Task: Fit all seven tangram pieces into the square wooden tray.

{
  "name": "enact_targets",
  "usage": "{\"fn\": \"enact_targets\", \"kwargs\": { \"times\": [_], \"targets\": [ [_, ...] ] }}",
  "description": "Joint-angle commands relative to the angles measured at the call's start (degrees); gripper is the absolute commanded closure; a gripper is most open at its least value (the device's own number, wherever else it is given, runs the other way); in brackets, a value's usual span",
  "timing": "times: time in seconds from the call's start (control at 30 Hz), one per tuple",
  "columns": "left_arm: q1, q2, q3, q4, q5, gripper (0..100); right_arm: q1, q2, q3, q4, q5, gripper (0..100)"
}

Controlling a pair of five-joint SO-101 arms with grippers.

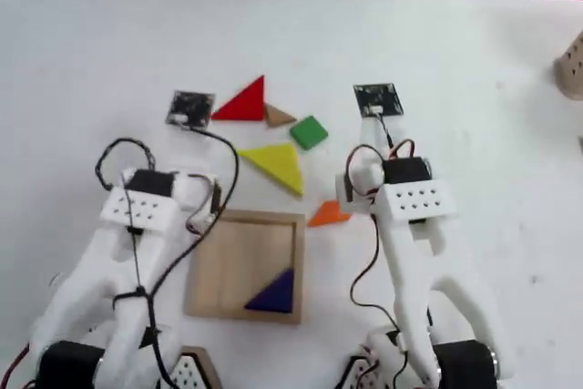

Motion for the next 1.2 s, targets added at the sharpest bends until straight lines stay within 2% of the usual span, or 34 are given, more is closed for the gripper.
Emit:
{"fn": "enact_targets", "kwargs": {
  "times": [0.0,0.13,0.2,0.47,0.63,0.97,1.17],
  "targets": [
    [-7.08,-2.42,-2.90,-1.14,-4.84,90,0.31,-1.89,-0.18,-1.01,0.18,98.1],
    [-15.60,-2.33,-0.88,-7.38,-5.80,90,0.40,-1.89,-0.18,-1.10,0.18,98.1],
    [-17.19,-2.33,1.32,-9.93,-5.80,90,0.40,-1.89,-0.18,-1.19,0.18,98.1],
    [-17.36,-2.33,2.90,-11.16,-5.80,90,2.95,-1.98,-0.44,-1.10,0.18,98.0],
    [-17.36,-1.54,2.73,-11.25,-5.80,90,1.80,-1.89,0.70,-1.19,0.09,98.0],
    [-20.44,16.92,-11.34,-6.24,-5.80,91,1.89,-1.98,1.23,-2.07,0.09,98.0],
    [-20.09,19.21,-12.66,-6.07,-5.80,91,1.54,-1.98,1.41,-2.07,0.09,98.0]
  ]
}}
